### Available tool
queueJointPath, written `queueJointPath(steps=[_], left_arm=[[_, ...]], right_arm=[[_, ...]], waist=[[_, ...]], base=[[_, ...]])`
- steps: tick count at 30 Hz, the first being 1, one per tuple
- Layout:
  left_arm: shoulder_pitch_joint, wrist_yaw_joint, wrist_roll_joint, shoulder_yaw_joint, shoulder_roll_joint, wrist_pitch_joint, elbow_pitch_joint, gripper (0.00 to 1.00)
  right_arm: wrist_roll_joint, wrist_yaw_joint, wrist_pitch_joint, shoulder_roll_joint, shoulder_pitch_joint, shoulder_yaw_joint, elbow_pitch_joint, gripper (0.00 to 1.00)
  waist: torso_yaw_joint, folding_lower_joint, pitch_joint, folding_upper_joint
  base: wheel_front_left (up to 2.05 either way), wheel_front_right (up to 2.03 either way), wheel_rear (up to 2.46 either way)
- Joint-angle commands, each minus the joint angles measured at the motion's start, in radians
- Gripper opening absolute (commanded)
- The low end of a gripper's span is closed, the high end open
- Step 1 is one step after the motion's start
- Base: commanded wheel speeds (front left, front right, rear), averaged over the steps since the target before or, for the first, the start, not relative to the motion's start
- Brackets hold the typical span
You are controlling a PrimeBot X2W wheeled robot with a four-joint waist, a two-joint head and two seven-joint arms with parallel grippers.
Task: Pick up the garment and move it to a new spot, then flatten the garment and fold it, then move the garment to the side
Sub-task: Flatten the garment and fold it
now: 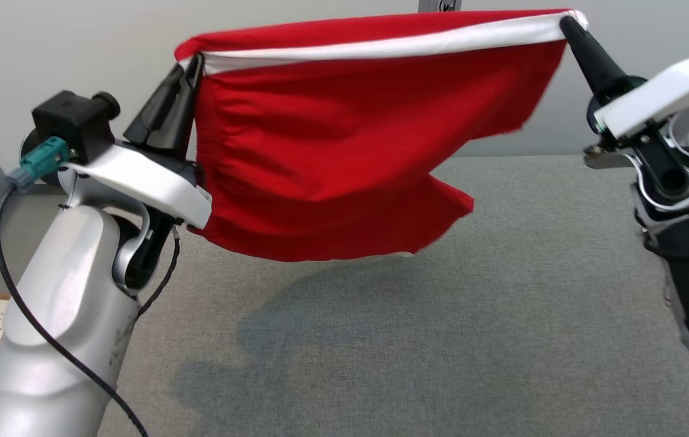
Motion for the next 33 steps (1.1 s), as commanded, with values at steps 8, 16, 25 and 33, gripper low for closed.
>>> queueJointPath(steps=[8,16,25,33], left_arm=[[-0.081,0.005,-0.047,0.032,-0.031,-0.057,0.126,0.00],[-0.123,0.001,-0.034,-0.005,-0.033,-0.047,0.193,0.00],[-0.373,-0.003,-0.055,-0.026,-0.017,0.009,0.317,0.00],[-0.717,0.003,-0.006,-0.033,0.006,-0.080,0.458,0.00]], right_arm=[[0.022,0.000,-0.004,0.109,-0.125,-0.079,0.209,0.00],[-0.034,0.000,-0.013,0.116,-0.148,-0.045,0.212,0.00],[-0.160,0.000,-0.078,0.129,-0.392,-0.040,0.303,0.00],[-0.266,0.000,-0.260,0.167,-0.715,-0.046,0.419,0.00]], waist=[[-0.013,0.0000,-0.016,-0.0001],[-0.023,0.0000,0.027,-0.0001],[-0.055,0.0000,0.257,-0.0001],[-0.105,0.0000,0.484,-0.0001]], base=[[0.00,0.00,0.00],[0.00,0.00,0.00],[0.00,0.00,0.00],[0.00,0.00,0.00]])
